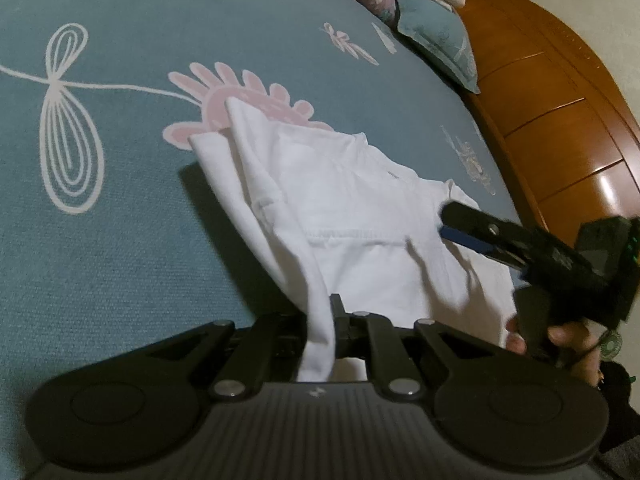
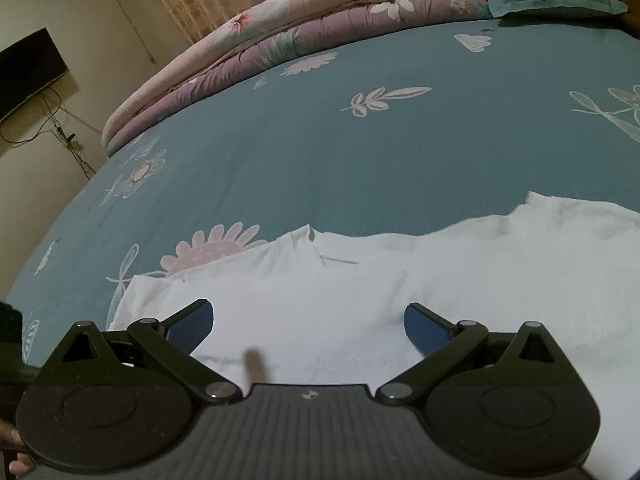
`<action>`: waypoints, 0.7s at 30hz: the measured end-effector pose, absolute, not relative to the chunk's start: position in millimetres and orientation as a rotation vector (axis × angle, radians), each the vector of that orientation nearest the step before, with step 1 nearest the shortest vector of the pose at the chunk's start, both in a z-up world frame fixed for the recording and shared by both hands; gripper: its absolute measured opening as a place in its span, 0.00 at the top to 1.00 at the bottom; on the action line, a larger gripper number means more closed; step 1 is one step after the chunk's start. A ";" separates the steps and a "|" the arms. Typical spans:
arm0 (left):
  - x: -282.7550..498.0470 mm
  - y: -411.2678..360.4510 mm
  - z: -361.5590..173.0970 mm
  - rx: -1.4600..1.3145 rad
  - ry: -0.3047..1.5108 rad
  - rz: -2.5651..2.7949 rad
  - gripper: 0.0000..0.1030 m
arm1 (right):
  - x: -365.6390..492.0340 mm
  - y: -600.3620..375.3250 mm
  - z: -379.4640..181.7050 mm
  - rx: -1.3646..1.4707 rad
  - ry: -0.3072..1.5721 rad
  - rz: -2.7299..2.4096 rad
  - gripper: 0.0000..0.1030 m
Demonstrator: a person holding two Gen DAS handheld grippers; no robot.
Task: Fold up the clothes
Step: 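Lay the folded side onto the shirt with the left gripper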
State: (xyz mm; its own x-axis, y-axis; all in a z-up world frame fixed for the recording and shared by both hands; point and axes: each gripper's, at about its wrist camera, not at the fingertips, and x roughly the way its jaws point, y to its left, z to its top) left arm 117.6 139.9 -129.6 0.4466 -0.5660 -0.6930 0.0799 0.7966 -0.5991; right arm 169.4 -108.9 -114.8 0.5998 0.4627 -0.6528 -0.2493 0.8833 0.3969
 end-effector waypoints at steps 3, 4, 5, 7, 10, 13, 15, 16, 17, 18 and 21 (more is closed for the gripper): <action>119.2 132.8 -122.0 -0.487 1.055 -0.405 0.91 | 147.7 -119.8 -109.9 0.266 0.837 0.421 0.00; 119.7 130.1 -119.0 -0.469 1.060 -0.397 0.93 | 138.9 -124.3 -108.0 0.256 0.838 0.423 0.00; 120.1 127.2 -115.3 -0.451 1.064 -0.393 0.95 | 129.3 -129.2 -105.9 0.241 0.840 0.427 0.00; 120.8 121.4 -108.0 -0.416 1.073 -0.385 0.96 | 111.7 -138.8 -101.8 0.211 0.840 0.427 0.00; 120.5 114.3 -92.6 -0.373 1.073 -0.386 0.96 | 87.0 -153.4 -95.9 0.178 0.834 0.418 0.00; 120.4 108.5 -72.4 -0.350 1.062 -0.402 0.96 | 66.0 -168.0 -91.4 0.169 0.826 0.418 0.00; 121.7 103.2 -58.1 -0.351 1.056 -0.417 0.96 | 55.4 -175.7 -89.4 0.176 0.821 0.427 0.00; 122.6 100.3 -52.8 -0.351 1.055 -0.426 0.96 | 50.5 -179.3 -88.5 0.180 0.819 0.432 0.00; 124.5 95.7 -46.2 -0.351 1.054 -0.438 0.96 | 46.2 -182.5 -87.8 0.184 0.816 0.435 0.00; 124.9 91.6 -40.8 -0.352 1.053 -0.449 0.96 | 42.4 -184.8 -86.4 0.186 0.810 0.438 0.00; 128.8 73.8 -24.7 -0.355 1.057 -0.484 0.96 | 33.1 -189.6 -80.2 0.183 0.784 0.450 0.00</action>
